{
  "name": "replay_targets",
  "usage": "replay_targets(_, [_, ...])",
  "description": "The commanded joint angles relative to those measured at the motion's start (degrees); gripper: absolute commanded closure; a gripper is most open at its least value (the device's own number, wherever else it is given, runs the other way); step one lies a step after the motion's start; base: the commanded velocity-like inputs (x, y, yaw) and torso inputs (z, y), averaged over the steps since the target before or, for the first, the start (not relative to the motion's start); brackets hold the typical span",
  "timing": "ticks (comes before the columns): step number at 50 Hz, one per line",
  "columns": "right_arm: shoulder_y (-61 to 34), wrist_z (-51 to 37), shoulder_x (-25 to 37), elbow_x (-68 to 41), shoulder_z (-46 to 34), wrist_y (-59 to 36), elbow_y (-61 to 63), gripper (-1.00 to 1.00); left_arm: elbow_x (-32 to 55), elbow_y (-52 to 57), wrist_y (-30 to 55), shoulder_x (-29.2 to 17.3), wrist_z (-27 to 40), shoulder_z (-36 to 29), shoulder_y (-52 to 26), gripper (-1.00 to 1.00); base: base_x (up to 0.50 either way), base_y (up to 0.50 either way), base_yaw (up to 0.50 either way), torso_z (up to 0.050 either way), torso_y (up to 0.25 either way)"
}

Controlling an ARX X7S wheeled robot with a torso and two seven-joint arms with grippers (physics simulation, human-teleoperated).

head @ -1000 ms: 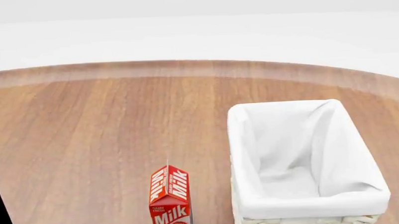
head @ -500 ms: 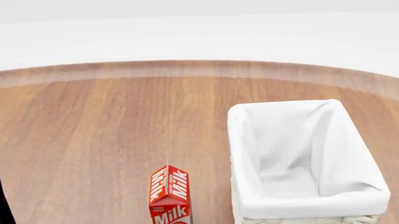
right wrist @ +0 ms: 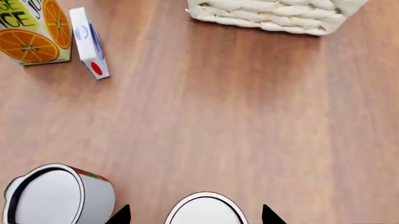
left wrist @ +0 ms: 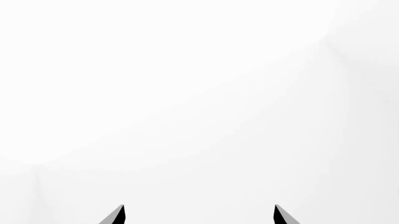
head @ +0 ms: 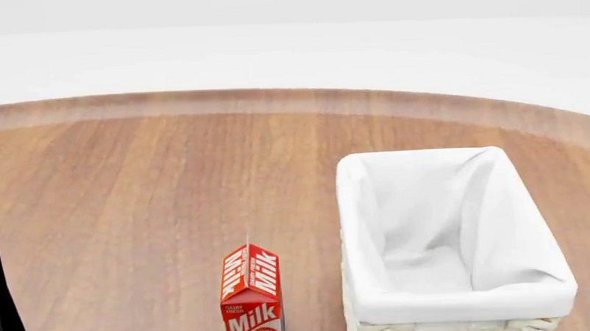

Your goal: Pick up the alphabet soup and the tomato sauce, and put them in the basket.

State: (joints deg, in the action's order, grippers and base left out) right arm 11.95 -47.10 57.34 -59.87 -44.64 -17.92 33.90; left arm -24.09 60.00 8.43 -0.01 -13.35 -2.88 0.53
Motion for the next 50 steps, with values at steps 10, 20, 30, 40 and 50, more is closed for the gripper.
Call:
replay_targets(10, [-0.6, 2.4, -1.3, -0.1, 0.1, 0.8, -4.4, -1.00, -0.6, 0.0, 0.4, 0.0, 0.0, -0.6, -0.1, -1.00, 0.00, 0.00, 0.00, 0.000, 0.000])
replay_targets(20, [-1.1, 3.5, -2.8, 0.5, -0.6, 0.4, -6.5, -1.00, -0.6, 0.0, 0.6, 0.0, -0.1, -0.4, -0.3, -1.00, 0.00, 0.00, 0.00, 0.000, 0.000])
replay_targets(30, [-1.4, 4.6, -4.0, -0.1, -0.9, 0.2, -8.9, -1.00, -0.6, 0.0, 0.3, 0.0, -0.1, -0.4, 0.0, -1.00, 0.00, 0.00, 0.00, 0.000, 0.000])
replay_targets(40, [-1.4, 5.3, -4.5, -0.7, -0.7, 0.6, -10.7, -1.00, -0.9, 0.0, 0.2, 0.0, -0.1, -0.6, 0.2, -1.00, 0.00, 0.00, 0.00, 0.000, 0.000])
replay_targets(50, [-1.4, 6.3, -5.4, -0.3, -1.2, 0.6, -12.5, -1.00, -0.9, 0.0, 0.5, 0.0, -0.2, -0.8, 0.0, -1.00, 0.00, 0.00, 0.00, 0.000, 0.000])
